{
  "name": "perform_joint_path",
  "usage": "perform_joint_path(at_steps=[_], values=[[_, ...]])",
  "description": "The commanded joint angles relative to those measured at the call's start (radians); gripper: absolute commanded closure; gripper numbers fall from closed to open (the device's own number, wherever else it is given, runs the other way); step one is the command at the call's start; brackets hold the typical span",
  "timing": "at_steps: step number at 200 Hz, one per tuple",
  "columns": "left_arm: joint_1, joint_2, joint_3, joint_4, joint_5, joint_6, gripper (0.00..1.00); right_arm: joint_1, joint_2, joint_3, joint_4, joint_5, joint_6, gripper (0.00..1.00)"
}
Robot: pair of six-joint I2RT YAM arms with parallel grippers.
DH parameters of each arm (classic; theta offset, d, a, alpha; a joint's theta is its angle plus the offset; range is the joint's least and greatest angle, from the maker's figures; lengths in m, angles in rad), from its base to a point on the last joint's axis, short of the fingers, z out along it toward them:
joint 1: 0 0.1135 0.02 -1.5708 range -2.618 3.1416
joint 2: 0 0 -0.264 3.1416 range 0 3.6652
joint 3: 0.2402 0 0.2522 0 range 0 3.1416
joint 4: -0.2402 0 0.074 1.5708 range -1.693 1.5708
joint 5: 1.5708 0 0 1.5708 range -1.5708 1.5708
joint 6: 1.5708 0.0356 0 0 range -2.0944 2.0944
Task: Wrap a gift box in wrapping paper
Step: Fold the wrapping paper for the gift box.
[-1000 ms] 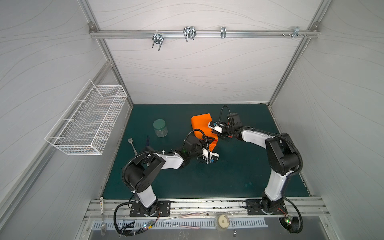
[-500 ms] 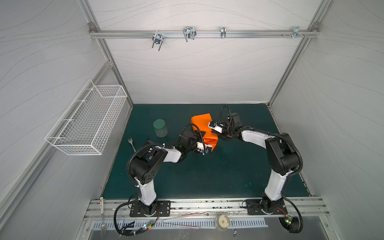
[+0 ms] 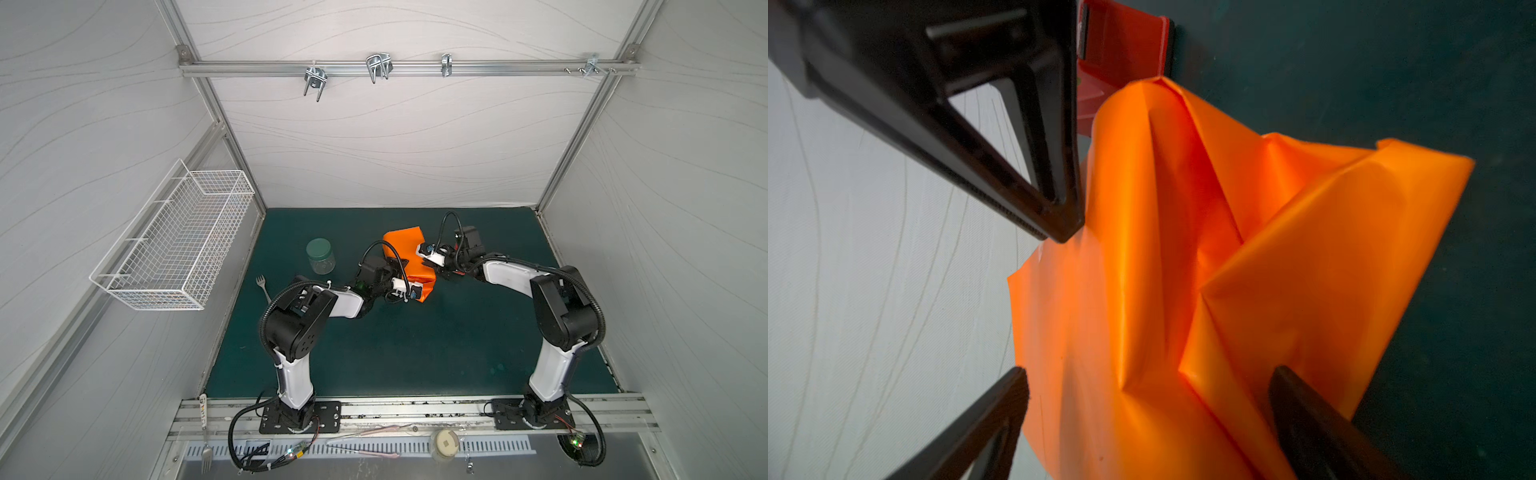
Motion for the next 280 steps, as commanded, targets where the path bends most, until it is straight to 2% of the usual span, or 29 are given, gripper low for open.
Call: perform_joint_path(at_steps=[1,45,83,137,148,208,257,280], values=[[0.016,0.035,0.041,0.035,-0.001,0.034,0.08,-0.001,0.032,-0.053,-0.143,0.037,-0.019,0.84],[0.016,0.064,0.037,0.091,-0.014,0.022,0.08,0.001,0.033,-0.056,-0.144,0.036,-0.024,0.84],[0.013,-0.003,0.005,0.068,0.031,-0.05,0.02,0.0,0.022,-0.056,-0.148,0.031,-0.026,0.84],[0.013,-0.145,0.017,-0.193,0.1,-0.195,0.02,0.006,-0.015,-0.027,-0.178,0.014,-0.022,0.83],[0.019,-0.152,0.029,-0.251,0.094,-0.197,0.04,0.009,-0.019,-0.026,-0.182,0.009,-0.023,0.83],[0.059,-0.106,0.086,-0.33,0.123,-0.127,0.02,0.012,-0.01,-0.026,-0.184,0.014,-0.021,0.83],[0.065,-0.034,0.158,-0.353,0.105,-0.11,0.1,0.014,0.001,-0.023,-0.184,0.016,-0.023,0.83],[0.078,-0.012,0.203,-0.401,0.105,-0.107,0.21,0.015,0.006,-0.024,-0.184,0.015,-0.027,0.83]])
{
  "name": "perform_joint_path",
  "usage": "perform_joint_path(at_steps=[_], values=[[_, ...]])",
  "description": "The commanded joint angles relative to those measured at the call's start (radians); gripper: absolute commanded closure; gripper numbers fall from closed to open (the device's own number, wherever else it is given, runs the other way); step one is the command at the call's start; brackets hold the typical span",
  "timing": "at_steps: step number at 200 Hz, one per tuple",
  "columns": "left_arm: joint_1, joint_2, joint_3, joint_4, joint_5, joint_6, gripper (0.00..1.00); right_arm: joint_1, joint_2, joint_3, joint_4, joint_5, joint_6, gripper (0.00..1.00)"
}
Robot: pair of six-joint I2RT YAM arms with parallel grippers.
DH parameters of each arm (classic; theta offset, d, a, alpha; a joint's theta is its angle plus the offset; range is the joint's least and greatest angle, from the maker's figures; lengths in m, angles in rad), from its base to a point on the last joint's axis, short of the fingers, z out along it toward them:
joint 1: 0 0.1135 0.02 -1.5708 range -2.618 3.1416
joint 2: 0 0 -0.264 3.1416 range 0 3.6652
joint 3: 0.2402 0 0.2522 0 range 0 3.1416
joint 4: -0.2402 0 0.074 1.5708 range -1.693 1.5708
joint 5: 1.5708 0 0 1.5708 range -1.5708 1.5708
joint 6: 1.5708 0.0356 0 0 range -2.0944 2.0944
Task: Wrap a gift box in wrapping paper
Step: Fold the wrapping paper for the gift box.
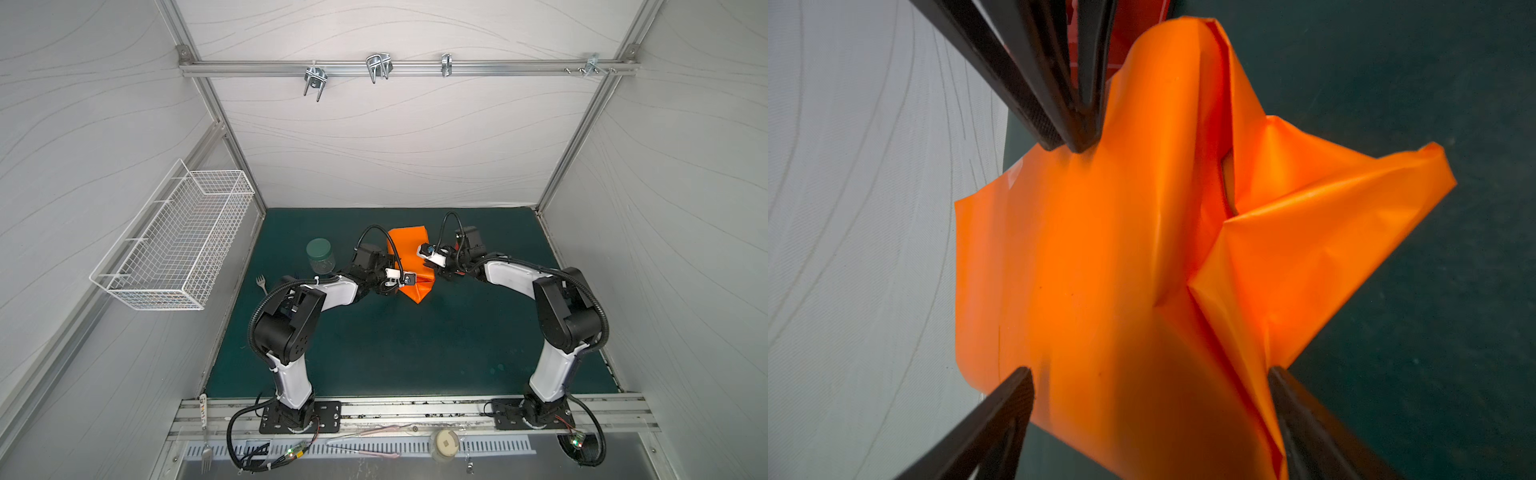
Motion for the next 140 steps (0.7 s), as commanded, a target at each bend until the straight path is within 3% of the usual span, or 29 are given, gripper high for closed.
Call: perform_joint_path(at_steps=[1,28,64,97,140], values=[[0.014,0.031,0.072,-0.042,0.014,0.017,0.22,0.009,0.029,-0.021,-0.145,0.015,-0.022,0.83],[0.016,0.042,0.099,-0.121,0.032,0.018,0.34,0.012,0.034,-0.021,-0.142,0.017,-0.026,0.83],[0.016,0.056,0.108,-0.15,0.034,0.017,0.38,0.014,0.038,-0.029,-0.139,0.021,-0.044,0.83],[0.016,0.049,0.104,-0.146,0.03,0.008,0.34,0.015,0.011,-0.011,-0.169,0.018,-0.044,0.82],[0.014,0.043,0.099,-0.134,0.024,-0.036,0.3,0.014,-0.081,-0.004,-0.194,0.007,-0.028,0.67]])
